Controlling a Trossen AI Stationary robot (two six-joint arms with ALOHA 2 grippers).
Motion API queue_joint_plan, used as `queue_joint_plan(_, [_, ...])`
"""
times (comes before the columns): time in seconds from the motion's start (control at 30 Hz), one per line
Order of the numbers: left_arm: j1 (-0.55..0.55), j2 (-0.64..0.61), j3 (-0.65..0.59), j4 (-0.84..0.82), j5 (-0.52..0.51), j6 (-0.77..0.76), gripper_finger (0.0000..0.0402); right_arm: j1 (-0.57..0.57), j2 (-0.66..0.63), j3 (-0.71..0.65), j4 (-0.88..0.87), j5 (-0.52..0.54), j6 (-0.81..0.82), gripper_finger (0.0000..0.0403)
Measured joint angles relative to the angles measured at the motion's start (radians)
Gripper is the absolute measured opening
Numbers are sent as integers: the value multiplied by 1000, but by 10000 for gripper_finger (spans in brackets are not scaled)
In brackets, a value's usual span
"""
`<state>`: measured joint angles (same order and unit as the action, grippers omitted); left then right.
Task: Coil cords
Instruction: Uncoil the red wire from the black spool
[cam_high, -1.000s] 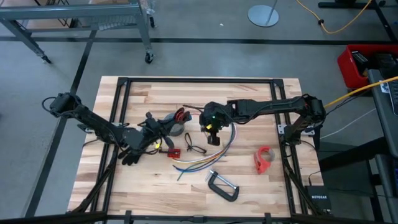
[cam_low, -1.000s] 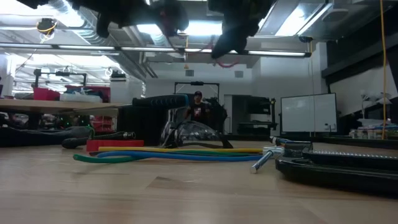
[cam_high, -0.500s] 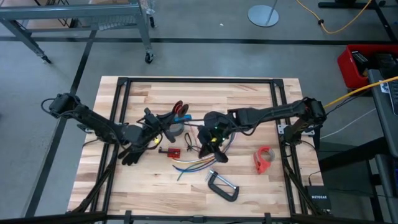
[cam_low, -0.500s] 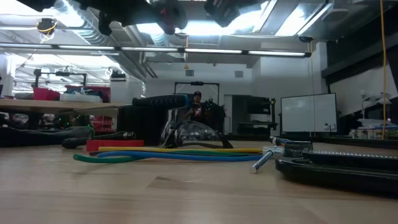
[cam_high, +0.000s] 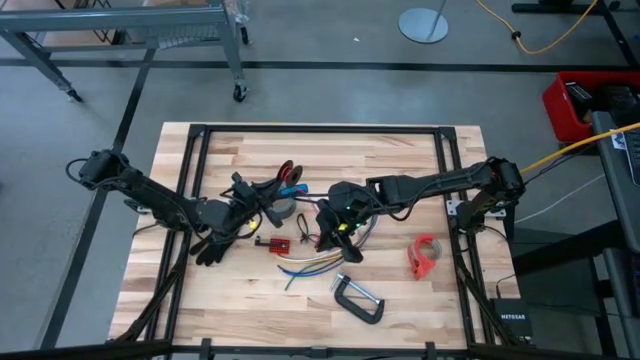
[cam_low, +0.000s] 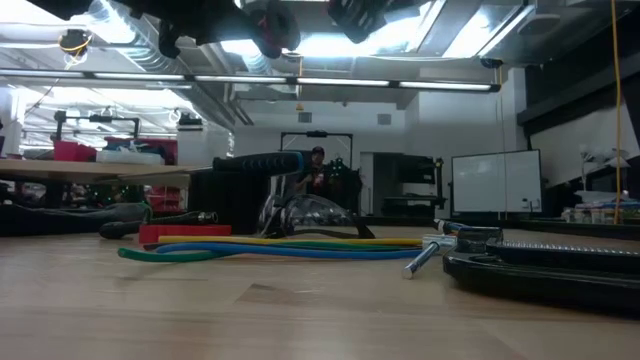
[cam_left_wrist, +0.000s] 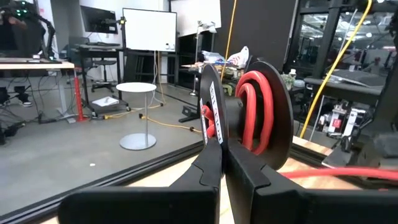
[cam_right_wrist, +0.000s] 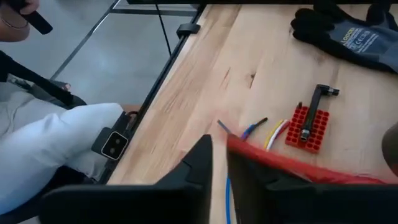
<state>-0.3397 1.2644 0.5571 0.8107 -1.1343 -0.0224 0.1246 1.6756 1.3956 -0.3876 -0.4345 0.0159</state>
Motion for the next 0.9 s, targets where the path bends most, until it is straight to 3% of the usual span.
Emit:
queue_joint_plan(0.23, [-26,0,0,-44,1,9,0,0,0,0,0,6,5,134])
queue_joint_plan(0.37, [-52,0,0,-47,3,10,0,-2,-2,0,-14,6,37,156])
queue_joint_plan(0.67, [-129,0,0,-47,18,8,0,-68,-121,-1,-93,7,34,128])
queue_joint_plan(0.9, [-159,0,0,-43,279,-48,0,-110,-292,-1,-148,28,-33,102])
